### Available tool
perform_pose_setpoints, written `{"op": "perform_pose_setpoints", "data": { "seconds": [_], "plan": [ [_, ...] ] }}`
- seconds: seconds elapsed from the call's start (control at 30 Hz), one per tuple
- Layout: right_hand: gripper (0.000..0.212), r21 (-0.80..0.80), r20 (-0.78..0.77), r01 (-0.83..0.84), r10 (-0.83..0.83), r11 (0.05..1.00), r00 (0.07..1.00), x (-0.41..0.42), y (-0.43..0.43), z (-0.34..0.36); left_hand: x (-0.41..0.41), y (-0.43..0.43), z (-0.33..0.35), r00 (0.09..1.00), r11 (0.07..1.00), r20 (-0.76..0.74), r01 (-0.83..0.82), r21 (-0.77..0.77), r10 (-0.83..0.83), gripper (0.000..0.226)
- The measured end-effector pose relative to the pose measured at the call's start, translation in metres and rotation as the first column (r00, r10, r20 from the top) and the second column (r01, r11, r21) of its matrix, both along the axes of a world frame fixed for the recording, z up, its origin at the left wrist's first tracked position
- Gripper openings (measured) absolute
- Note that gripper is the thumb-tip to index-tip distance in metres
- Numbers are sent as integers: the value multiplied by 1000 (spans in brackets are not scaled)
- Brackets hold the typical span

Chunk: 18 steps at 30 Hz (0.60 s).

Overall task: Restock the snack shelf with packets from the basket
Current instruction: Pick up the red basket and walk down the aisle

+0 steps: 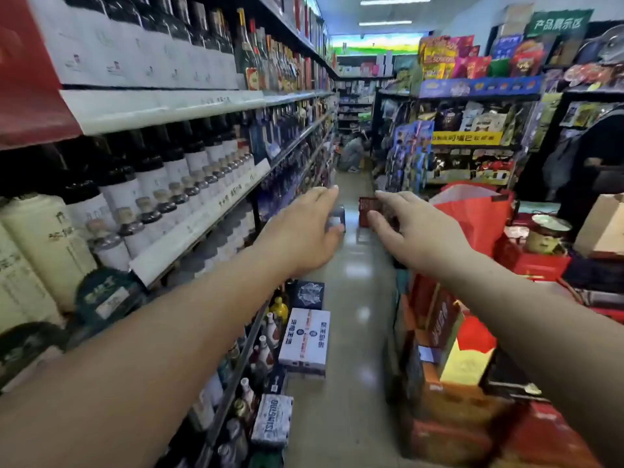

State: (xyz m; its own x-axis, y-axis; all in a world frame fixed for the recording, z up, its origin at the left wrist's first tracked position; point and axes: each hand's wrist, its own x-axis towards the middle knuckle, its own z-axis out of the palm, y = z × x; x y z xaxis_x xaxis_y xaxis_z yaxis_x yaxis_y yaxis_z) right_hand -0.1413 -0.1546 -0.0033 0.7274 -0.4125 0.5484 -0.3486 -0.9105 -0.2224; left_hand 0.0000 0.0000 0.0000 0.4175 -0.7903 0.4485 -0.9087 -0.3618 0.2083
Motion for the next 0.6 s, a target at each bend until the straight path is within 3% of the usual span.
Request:
{"op": "perform_pose_setpoints", "data": {
  "seconds": [0.27,0.4,0.6],
  "plan": [
    [52,24,-269,55,-46,998,962,32,-48,-139,39,-57,-157,971,985,-241,39,168,3,65],
    [69,20,-401,31,-21,999,916,59,-102,-207,60,-114,-225,943,971,-330,47,233,33,64],
    [71,129,-458,50,15,990,889,102,-190,-273,92,-196,-300,883,950,-451,18,310,131,61]
  ]
}}
